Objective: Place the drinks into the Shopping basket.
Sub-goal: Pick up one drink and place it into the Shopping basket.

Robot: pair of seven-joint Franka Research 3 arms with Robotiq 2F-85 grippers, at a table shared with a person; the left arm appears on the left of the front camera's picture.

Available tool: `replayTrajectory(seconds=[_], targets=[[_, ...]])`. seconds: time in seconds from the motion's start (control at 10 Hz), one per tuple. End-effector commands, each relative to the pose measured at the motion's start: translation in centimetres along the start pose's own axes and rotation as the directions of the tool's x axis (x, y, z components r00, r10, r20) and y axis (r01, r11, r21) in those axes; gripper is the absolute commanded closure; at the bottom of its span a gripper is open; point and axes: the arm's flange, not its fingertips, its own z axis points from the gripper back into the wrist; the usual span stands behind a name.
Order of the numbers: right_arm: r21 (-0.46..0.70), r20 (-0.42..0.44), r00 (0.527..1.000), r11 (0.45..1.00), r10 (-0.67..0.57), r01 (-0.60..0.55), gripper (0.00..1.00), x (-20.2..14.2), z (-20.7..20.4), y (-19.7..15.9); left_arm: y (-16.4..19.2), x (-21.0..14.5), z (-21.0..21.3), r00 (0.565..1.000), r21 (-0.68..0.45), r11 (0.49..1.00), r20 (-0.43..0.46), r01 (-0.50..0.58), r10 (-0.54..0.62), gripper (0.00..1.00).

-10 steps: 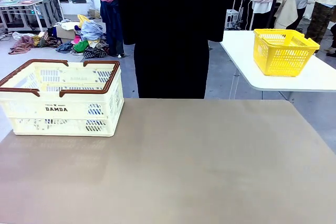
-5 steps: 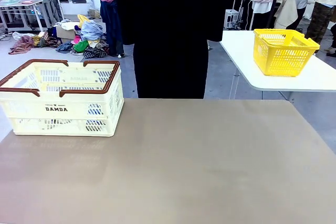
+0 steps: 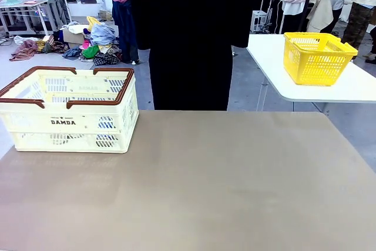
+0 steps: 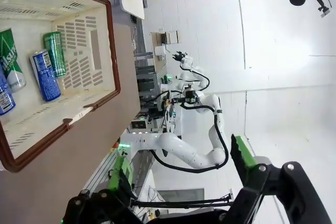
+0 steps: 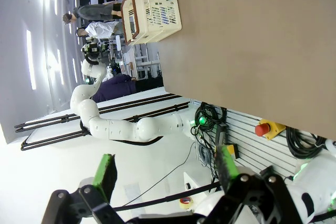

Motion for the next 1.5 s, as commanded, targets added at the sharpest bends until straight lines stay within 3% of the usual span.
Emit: replayTrajectory(seconds=[0.0,1.4], targets=[[-0.007,-0.008,1.0,1.0,0.019,-0.019,0.0,-0.17,0.28,-0.09,0.23,-0.57,-0.12,1.0,0.006,1.0,-0.011,0.006,-0.006,0.0],[-0.007,-0.008,1.0,1.0,0.019,-0.019,0.0,-0.17,0.28,-0.09,0.23,-0.57,-0.12,1.0,0.006,1.0,-0.011,0.006,-0.006,0.0]])
